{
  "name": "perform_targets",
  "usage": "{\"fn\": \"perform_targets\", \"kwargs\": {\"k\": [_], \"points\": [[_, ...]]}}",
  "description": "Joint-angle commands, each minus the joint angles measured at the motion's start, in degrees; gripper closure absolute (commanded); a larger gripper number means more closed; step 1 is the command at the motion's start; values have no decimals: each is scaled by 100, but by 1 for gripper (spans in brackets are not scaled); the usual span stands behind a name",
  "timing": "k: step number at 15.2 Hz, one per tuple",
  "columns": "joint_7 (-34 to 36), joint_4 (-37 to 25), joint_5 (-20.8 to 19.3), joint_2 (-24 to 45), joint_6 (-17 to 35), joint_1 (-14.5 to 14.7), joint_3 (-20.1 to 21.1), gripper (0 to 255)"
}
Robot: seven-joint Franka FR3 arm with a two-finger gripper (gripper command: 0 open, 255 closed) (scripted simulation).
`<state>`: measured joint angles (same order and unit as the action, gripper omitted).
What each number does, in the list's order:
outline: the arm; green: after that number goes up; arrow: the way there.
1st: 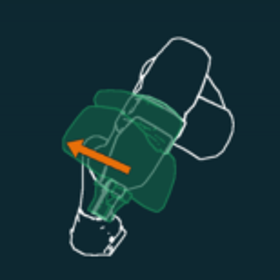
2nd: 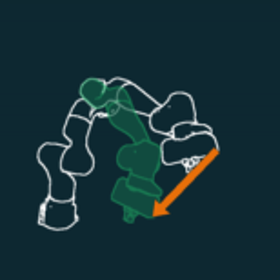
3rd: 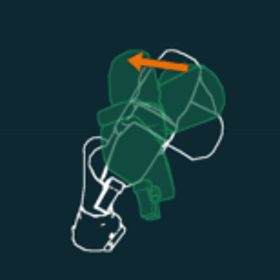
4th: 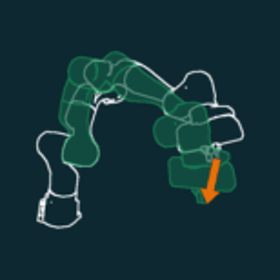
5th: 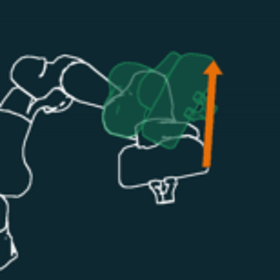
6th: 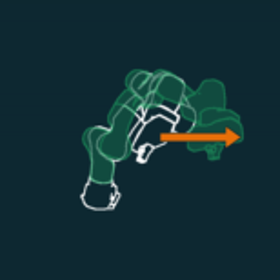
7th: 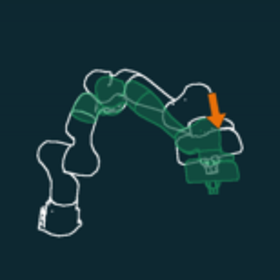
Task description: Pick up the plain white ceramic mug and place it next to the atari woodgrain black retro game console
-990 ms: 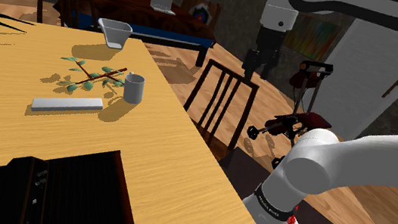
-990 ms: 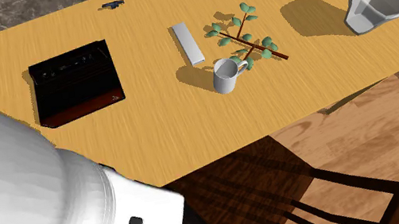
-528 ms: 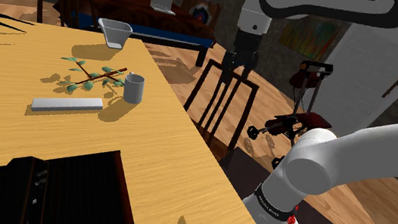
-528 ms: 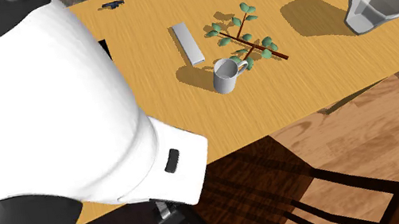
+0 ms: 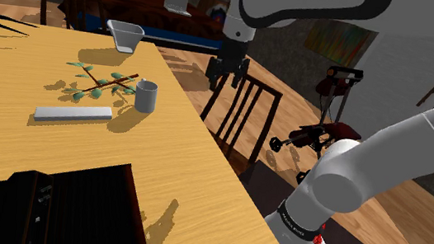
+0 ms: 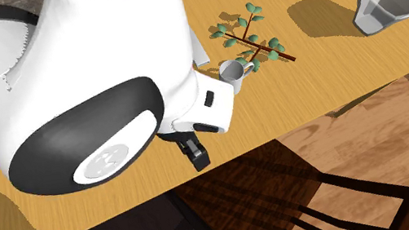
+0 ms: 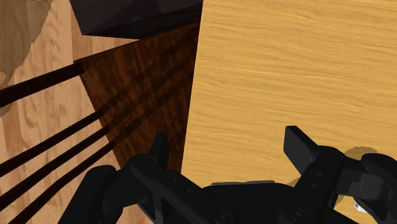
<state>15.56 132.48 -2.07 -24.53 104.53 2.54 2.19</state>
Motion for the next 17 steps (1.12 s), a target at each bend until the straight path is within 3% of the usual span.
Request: {"fn": "perform_targets", "kwargs": {"k": [1, 9, 17], "points": [[124, -178, 42, 381, 251, 38, 77, 0], [543, -1238, 49, 2008, 986, 148, 306, 0], [933, -2780, -95, 3686, 1288, 310, 429, 0]]}}
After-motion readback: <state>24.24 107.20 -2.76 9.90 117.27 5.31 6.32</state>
